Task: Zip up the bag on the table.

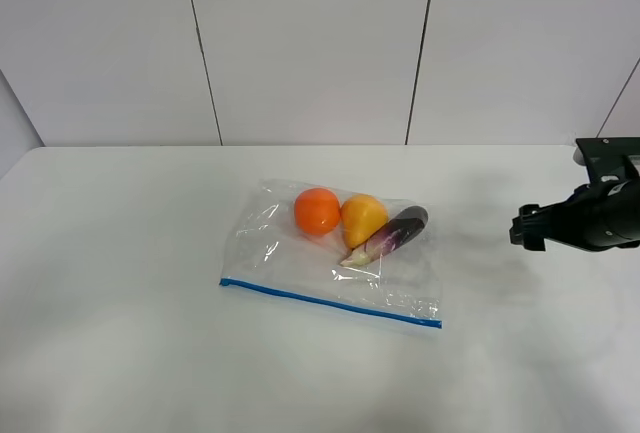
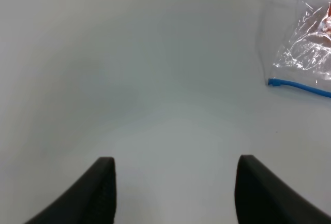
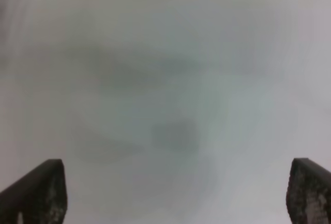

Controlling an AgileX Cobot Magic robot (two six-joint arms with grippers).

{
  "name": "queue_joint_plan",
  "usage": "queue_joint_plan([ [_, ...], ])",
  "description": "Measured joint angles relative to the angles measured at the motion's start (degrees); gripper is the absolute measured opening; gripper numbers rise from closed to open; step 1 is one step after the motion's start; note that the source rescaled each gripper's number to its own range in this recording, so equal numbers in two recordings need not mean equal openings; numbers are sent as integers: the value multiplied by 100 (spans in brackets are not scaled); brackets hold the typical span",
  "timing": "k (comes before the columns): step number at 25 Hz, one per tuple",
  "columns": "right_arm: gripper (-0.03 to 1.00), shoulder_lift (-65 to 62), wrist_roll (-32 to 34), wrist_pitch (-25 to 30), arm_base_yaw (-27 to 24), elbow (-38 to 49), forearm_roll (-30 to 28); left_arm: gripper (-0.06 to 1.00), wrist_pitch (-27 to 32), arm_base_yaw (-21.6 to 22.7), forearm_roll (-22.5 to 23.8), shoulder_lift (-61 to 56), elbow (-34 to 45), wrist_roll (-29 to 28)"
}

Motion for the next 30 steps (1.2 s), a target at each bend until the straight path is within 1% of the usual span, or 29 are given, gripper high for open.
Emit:
queue_joint_plan([
  [5,94,-748,16,348,0,0,-73,79,-5,0,0,0,0,0],
  [11,94,-1838,74,944,0,2,-219,79,-5,0,0,0,0,0],
  [15,94,-2621,135,1478,0,2,-434,79,-5,0,0,0,0,0],
  [19,94,-3471,418,2124,0,7,-679,79,-5,0,0,0,0,0],
  [26,94,-4768,953,2850,0,6,-836,79,-5,0,0,0,0,0],
  [30,94,-5384,1119,3256,0,6,-967,79,-5,0,0,0,0,0],
])
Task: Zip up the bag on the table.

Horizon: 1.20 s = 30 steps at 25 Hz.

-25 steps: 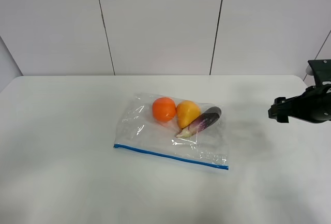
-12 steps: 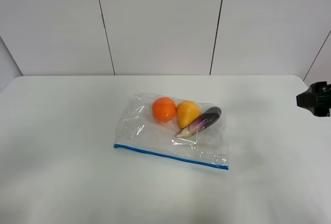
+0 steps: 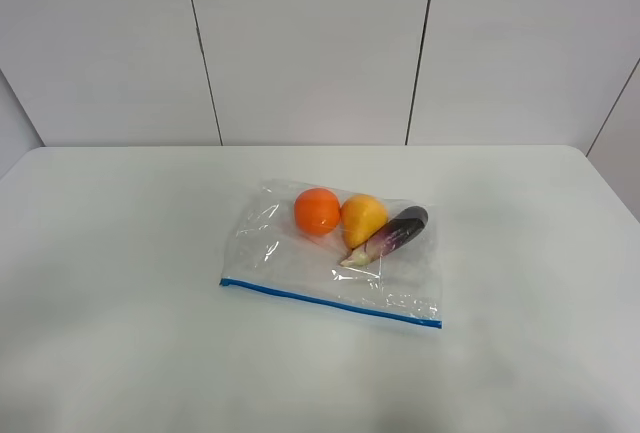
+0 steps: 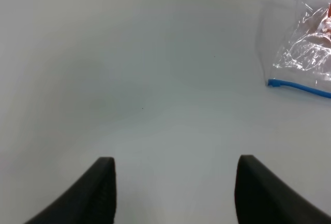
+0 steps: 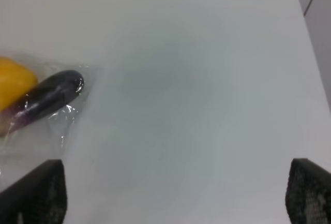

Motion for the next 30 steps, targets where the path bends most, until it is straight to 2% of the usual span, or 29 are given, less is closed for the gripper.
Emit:
queue_joint_plan([
  [9,94,-1330,298,1125,0,0,-114,79,0,0,0,0,0,0],
  [17,94,-2530,518,1658,0,505,-171,79,0,0,0,0,0,0],
  [24,94,-3203,638,1816,0,960,-196,79,0,0,0,0,0,0],
  [30,94,-3458,657,1651,0,1058,-224,79,-5,0,0,0,0,0],
])
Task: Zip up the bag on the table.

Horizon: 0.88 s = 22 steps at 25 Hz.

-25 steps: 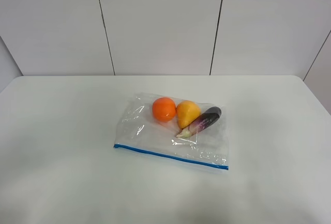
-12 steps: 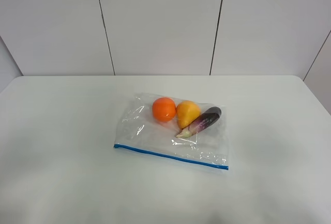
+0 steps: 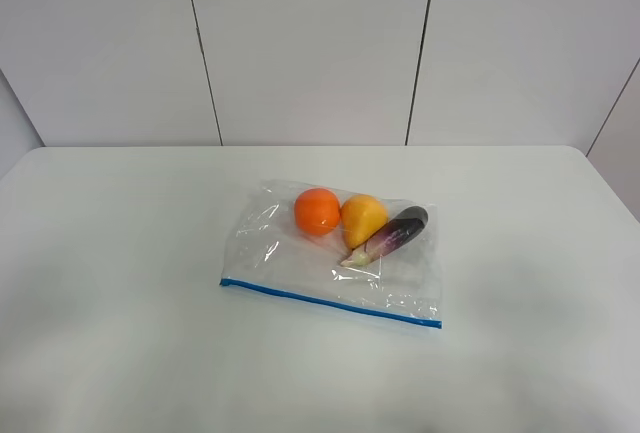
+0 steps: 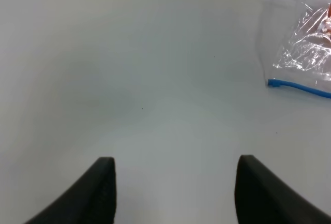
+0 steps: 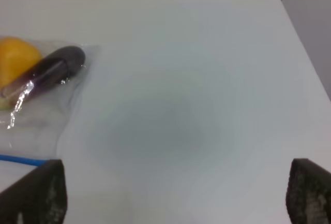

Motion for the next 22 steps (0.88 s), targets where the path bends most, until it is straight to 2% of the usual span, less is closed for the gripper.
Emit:
queue_joint_plan([
  [22,94,0,78,-157,0,52,15,79,0,0,0,0,0,0],
])
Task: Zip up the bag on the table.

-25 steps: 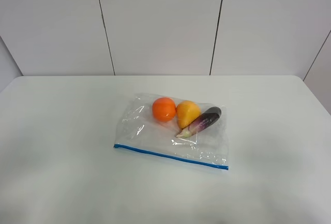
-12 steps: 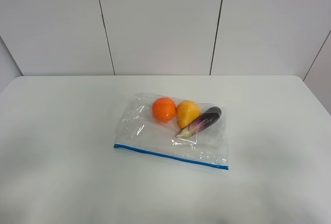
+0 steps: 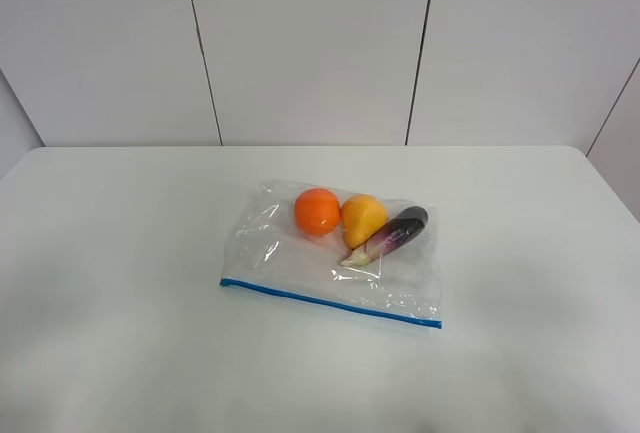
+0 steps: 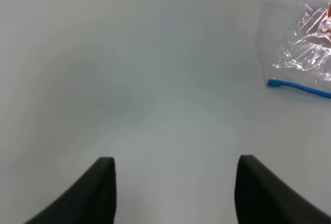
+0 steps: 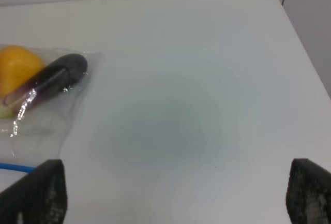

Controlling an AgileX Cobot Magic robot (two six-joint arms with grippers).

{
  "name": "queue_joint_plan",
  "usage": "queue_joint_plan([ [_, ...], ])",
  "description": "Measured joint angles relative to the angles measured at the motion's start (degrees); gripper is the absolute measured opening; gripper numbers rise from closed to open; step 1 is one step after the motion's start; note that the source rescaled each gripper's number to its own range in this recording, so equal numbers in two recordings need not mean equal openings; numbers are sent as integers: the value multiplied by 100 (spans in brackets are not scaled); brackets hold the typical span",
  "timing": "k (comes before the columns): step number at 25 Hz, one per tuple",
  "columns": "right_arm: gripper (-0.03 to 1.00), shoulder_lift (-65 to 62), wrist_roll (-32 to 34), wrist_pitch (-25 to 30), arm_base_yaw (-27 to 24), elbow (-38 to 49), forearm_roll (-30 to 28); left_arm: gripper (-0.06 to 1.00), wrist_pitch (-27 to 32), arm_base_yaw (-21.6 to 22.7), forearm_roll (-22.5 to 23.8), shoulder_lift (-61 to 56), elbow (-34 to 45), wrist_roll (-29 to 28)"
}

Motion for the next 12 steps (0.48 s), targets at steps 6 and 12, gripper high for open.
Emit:
queue_joint_plan([
  [6,94,0,11,0,0,0,8,79,0,0,0,0,0,0],
  [12,94,0,11,0,0,0,8,79,0,0,0,0,0,0],
])
